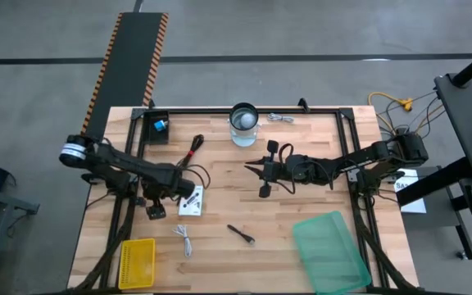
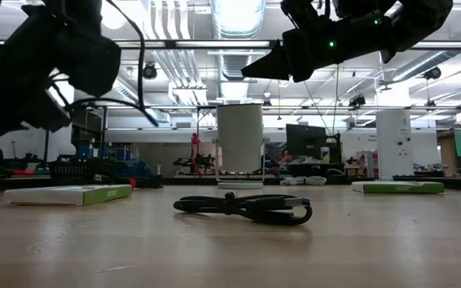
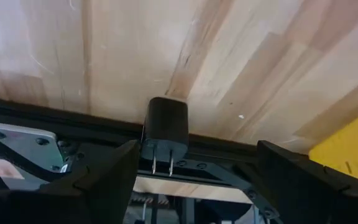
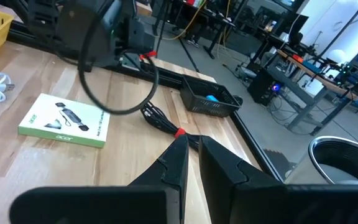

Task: Pick and place items into bin
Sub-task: Put the black charger adapter into the black bin

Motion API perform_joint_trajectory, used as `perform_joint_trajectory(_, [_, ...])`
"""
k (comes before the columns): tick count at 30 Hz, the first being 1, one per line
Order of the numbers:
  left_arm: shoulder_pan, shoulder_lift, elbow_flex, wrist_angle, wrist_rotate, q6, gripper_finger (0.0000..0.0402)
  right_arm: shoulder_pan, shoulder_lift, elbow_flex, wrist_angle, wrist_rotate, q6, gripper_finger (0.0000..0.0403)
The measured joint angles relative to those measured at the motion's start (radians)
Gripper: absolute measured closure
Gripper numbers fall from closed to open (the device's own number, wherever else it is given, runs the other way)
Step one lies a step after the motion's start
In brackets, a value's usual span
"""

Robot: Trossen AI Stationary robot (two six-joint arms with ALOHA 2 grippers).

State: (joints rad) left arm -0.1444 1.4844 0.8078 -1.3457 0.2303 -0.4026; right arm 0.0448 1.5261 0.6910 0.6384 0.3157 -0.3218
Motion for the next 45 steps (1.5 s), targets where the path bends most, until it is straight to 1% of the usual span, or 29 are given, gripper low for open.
perform_joint_trajectory(5, [-0.011, 0.054, -0.018, -0.005, -0.005, 0.026, 0.0095, 0.000, 0.000, 0.000, 0.000, 0.000, 0.000, 0.0374])
perform_joint_trajectory(11, [-0.013, 0.100, -0.022, -0.008, -0.077, 0.051, 0.0095, 0.000, 0.000, 0.000, -0.001, 0.000, 0.000, 0.0374])
perform_joint_trajectory(18, [-0.014, 0.127, -0.023, -0.007, -0.085, 0.055, 0.0095, 0.000, 0.000, 0.000, -0.002, 0.000, 0.000, 0.0374])
perform_joint_trajectory(22, [-0.014, 0.135, -0.026, -0.007, -0.112, 0.069, 0.0095, 0.000, 0.000, 0.000, -0.003, 0.000, 0.000, 0.0374])
perform_joint_trajectory(29, [-0.021, 0.160, -0.026, -0.006, -0.112, 0.070, 0.0095, 0.000, 0.000, 0.000, -0.006, 0.000, 0.000, 0.0374])
perform_joint_trajectory(41, [-0.085, 0.221, -0.027, -0.006, -0.118, 0.077, 0.0095, 0.001, -0.001, 0.000, -0.014, 0.000, 0.006, 0.0374])
perform_joint_trajectory(45, [-0.089, 0.240, -0.028, -0.005, -0.126, 0.076, 0.0095, 0.001, -0.001, 0.000, -0.014, 0.000, 0.007, 0.0374])
